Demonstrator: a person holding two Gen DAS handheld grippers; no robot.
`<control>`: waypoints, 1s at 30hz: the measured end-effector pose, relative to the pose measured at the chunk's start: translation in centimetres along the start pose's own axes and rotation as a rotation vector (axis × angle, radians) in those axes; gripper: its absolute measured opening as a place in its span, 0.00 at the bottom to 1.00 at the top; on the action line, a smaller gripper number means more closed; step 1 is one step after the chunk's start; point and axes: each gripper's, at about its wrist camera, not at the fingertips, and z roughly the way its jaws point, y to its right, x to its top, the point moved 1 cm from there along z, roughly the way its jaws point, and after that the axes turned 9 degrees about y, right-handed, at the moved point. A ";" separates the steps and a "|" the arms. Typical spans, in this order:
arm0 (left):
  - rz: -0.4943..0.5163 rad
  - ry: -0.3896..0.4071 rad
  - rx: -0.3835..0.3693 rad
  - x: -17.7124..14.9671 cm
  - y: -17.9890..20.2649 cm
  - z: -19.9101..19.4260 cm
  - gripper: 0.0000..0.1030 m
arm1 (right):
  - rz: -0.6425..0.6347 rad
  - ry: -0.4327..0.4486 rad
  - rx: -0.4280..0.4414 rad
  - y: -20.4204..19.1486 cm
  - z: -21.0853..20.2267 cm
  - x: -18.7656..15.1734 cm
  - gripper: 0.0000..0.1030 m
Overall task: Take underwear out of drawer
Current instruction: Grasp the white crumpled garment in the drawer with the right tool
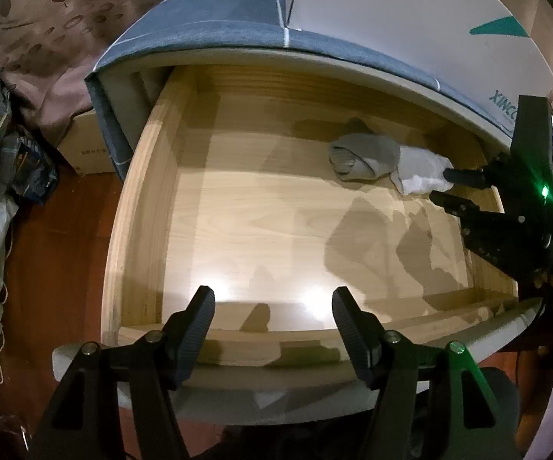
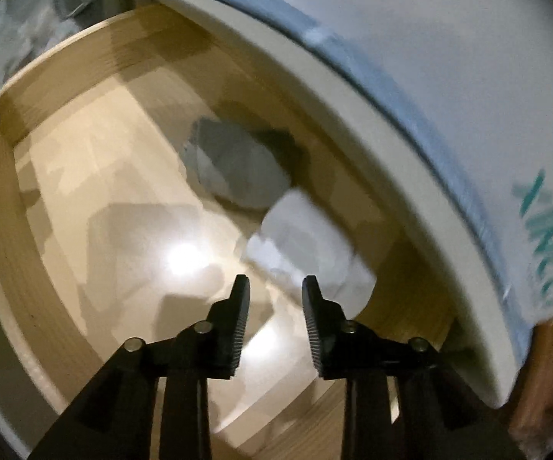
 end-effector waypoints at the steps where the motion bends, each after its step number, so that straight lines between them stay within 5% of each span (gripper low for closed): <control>1: -0.004 -0.003 -0.001 0.0 -0.1 0.1 0.63 | -0.027 0.007 -0.013 -0.1 0.1 0.2 0.28; 4: -0.002 -0.003 -0.001 -0.1 0.0 0.1 0.63 | -0.093 -0.001 -0.045 -0.9 1.1 0.2 0.30; 8: 0.004 -0.003 -0.003 -0.2 0.2 -0.1 0.63 | -0.147 -0.016 -0.078 -2.3 2.8 0.2 0.45; 15: 0.007 -0.009 -0.009 -0.2 0.2 0.1 0.63 | -0.245 -0.017 -0.159 -2.3 4.2 -0.1 0.46; 23: 0.014 -0.007 -0.006 -0.3 0.3 0.3 0.63 | -0.300 -0.020 -0.270 -3.0 5.6 -0.9 0.34; 30: 0.014 -0.001 -0.006 -0.4 0.4 0.4 0.63 | -0.194 -0.064 -0.217 -2.2 6.7 0.0 0.29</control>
